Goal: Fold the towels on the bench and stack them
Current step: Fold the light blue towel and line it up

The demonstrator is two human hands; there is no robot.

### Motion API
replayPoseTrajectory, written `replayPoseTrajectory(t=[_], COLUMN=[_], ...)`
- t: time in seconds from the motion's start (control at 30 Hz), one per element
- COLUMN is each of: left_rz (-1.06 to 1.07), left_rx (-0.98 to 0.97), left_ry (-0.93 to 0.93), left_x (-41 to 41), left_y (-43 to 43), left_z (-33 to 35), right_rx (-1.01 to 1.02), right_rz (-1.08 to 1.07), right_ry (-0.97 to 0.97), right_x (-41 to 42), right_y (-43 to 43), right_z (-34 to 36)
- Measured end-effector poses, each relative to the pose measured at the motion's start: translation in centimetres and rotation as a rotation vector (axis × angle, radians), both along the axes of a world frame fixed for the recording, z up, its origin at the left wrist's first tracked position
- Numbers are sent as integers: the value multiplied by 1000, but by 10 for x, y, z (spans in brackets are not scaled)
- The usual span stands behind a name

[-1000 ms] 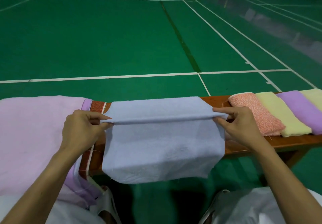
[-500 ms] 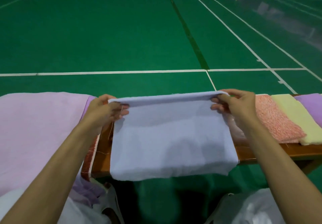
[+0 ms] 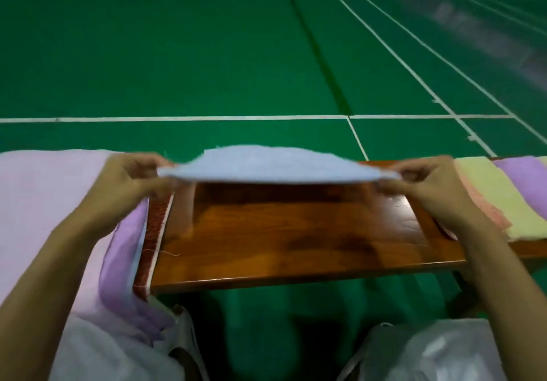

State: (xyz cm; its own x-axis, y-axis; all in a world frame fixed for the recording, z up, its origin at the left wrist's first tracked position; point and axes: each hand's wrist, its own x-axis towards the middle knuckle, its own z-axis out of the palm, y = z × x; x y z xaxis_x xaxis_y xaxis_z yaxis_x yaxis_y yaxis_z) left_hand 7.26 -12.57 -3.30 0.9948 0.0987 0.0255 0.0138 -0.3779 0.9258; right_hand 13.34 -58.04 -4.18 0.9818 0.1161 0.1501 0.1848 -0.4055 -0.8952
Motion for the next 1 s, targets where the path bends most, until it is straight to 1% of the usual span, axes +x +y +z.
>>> replayPoseTrajectory(t=[0.03,0.07,0.1,0.13,0.23,0.3,0.4,0.47,0.53,0.57,0.6,0.67,0.73,0.77,0.8,0.83,0.87,0.9,0.93,1.0], left_rz=[-122,-251,-353,-418,-505,-575,-747,-819,-841,-811,-731,-453,-169,-72,-30,-42,-95,-152,-198,-272], left_rx=[118,195,251,302,440,452,479,491,459,432,389,280,237,279,354,432,500,556,618,778], left_ry=[149,286,400,486,616,735,880,925,884,827,730,455,149,20,-67,-112,-115,-97,-85,-85], left_x=[-5,-9,-12,-13,-14,-17,-20,-20,-20,-19,-18,-14,-6,-2,0,1,1,0,-1,-2], left_y=[1,-1,-4,-6,-14,-18,-25,-28,-27,-26,-27,-33,-45,-52,-60,-68,-77,-86,-96,-113], left_z=[-4,-8,-12,-17,-29,-34,-32,-28,-24,-23,-23,-30,-45,-55,-63,-72,-80,-88,-94,-109], right_rx=[-180,-333,-438,-488,-549,-632,-743,-782,-783,-763,-724,-607,-430,-354,-334,-372,-434,-509,-594,-764], right_rz=[89,181,260,326,407,457,580,642,672,682,682,603,373,236,114,17,-31,-28,46,248], right_ry=[93,182,267,342,517,659,847,909,927,915,881,736,542,417,265,116,-1,-90,-151,-197], right_x=[-3,-6,-7,-10,-13,-16,-21,-24,-26,-26,-27,-29,-28,-26,-23,-21,-20,-22,-24,-29], right_y=[-5,-8,-8,-7,-7,-9,-10,-10,-11,-12,-12,-9,5,16,29,44,61,79,95,122], right_z=[-5,-10,-13,-15,-15,-12,-8,-4,2,7,11,13,3,-8,-21,-34,-46,-57,-67,-85])
